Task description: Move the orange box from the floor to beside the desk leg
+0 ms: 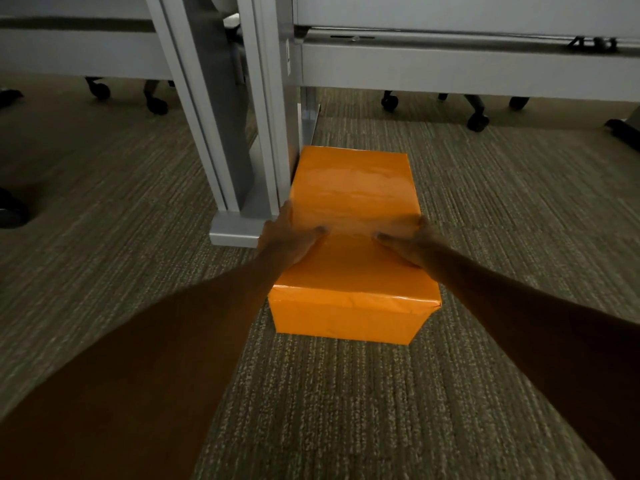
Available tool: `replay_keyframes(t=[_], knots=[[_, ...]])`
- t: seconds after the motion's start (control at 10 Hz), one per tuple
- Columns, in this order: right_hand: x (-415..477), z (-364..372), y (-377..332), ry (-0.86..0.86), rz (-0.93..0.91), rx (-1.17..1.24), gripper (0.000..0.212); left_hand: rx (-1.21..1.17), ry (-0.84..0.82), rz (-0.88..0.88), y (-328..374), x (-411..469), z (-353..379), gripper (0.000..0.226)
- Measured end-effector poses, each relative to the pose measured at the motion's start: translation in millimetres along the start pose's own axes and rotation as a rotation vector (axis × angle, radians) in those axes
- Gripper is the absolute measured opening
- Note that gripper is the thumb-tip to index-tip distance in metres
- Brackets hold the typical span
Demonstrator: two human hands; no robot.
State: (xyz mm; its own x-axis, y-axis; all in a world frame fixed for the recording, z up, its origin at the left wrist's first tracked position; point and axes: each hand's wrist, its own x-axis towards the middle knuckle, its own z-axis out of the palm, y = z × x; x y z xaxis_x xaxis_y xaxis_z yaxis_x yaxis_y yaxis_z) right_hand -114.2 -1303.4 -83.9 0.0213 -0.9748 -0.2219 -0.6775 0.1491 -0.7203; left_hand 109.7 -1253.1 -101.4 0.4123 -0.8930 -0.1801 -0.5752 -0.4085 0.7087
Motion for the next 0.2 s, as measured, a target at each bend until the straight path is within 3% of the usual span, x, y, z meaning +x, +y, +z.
replay_keyframes(t=[0.1,0.2], knots=[[-10.6,-6.2,-2.5,0.063,-0.023,-0.491,0.107,0.192,0.028,0.056,4.3,-13.3,-3.3,0.101],[-23.0,-9.9,-11.7,0.151,-0.157,-0.604,0.106,0.304,0.054,0.119,12.3,-24.4,-8.3,0.097]])
